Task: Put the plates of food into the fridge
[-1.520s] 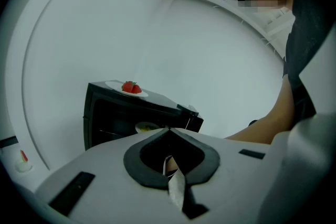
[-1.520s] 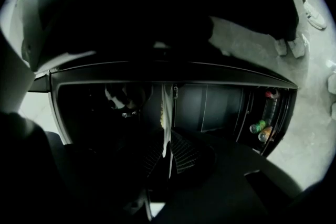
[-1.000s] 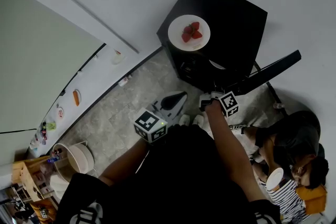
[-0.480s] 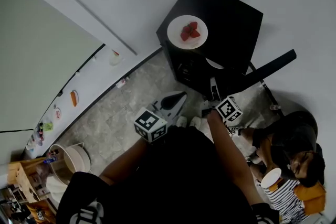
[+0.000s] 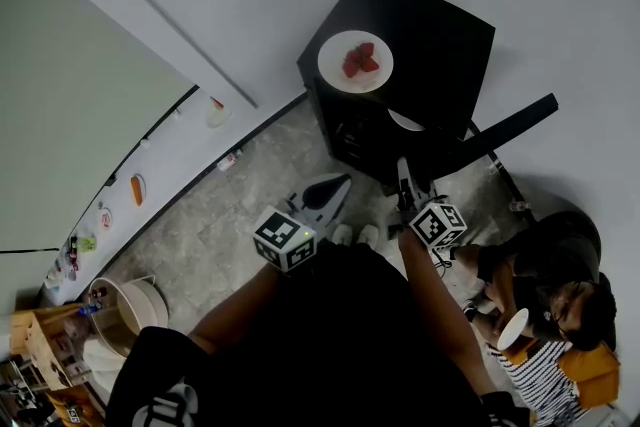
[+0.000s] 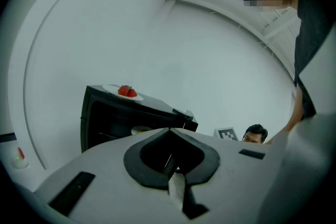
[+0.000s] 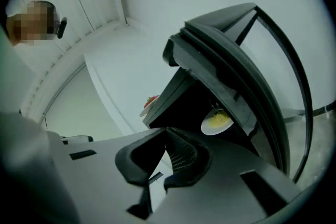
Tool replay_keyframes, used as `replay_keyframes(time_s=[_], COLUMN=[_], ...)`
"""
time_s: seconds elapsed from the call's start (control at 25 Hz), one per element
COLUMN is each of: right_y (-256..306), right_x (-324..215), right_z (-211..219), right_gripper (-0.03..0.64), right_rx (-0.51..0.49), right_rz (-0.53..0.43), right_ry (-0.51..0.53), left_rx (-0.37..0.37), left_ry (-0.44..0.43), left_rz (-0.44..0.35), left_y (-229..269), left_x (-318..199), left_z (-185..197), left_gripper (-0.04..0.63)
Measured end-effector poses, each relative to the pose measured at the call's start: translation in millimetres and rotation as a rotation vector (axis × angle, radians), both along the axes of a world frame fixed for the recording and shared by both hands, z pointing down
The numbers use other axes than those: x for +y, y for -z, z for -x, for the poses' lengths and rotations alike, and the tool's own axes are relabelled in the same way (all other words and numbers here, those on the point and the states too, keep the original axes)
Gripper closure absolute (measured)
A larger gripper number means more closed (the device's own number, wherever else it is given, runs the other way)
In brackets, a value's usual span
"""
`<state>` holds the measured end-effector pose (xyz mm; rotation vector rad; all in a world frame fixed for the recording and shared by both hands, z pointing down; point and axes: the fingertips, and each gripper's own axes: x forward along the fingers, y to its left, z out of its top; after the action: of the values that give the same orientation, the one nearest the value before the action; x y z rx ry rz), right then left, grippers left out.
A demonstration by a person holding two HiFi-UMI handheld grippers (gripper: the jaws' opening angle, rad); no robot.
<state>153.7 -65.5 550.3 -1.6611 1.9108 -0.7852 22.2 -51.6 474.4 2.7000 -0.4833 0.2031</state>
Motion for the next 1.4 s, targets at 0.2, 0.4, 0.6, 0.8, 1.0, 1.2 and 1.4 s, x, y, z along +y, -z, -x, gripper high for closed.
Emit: replay_keyframes(time_s=[0.2, 0.4, 0.6, 0.8, 1.0, 1.2, 1.4], right_y=[25.3, 57.7, 78.7, 91.2, 98.9, 99.4, 103.1], right_x=[7.8, 16.2, 23.1, 30.4, 32.5, 23.5, 6.3], right_z=[18.3, 41.9, 63.4, 77.8, 83.1, 80.4, 86.2], right_gripper=[0.591, 0.591, 0.591, 0.591, 0.591, 0.589, 0.589], right_rx=[0.127, 0.28, 0.384, 0.438, 0.452, 0.408, 0.367], right_rz=[-0.027, -0.087, -0.109, -0.134, -0.144, -0.133, -0.131], right_ry=[0.077, 0.166, 0.238, 0.279, 0.294, 0.292, 0.31], left_rx=[0.001, 0.001, -0.003, -0.012, 0.012, -0.005, -0.017], left_ry=[0.021, 0.038, 0.05, 0.042, 0.051, 0.079, 0.096], left_rz=[-0.02, -0.033, -0.027, -0.047, -0.045, -0.046, -0.058], left_y=[2.2, 2.8, 1.9, 2.8, 7.4, 5.4, 5.6], left_x=[-2.6, -4.5, -6.3, -4.4, -5.6, -9.8, -11.2], left_z=[4.9, 8.1, 12.5, 13.3, 15.1, 19.9, 27.4], left_gripper=[0.572, 0.572, 0.572, 0.572, 0.572, 0.572, 0.571])
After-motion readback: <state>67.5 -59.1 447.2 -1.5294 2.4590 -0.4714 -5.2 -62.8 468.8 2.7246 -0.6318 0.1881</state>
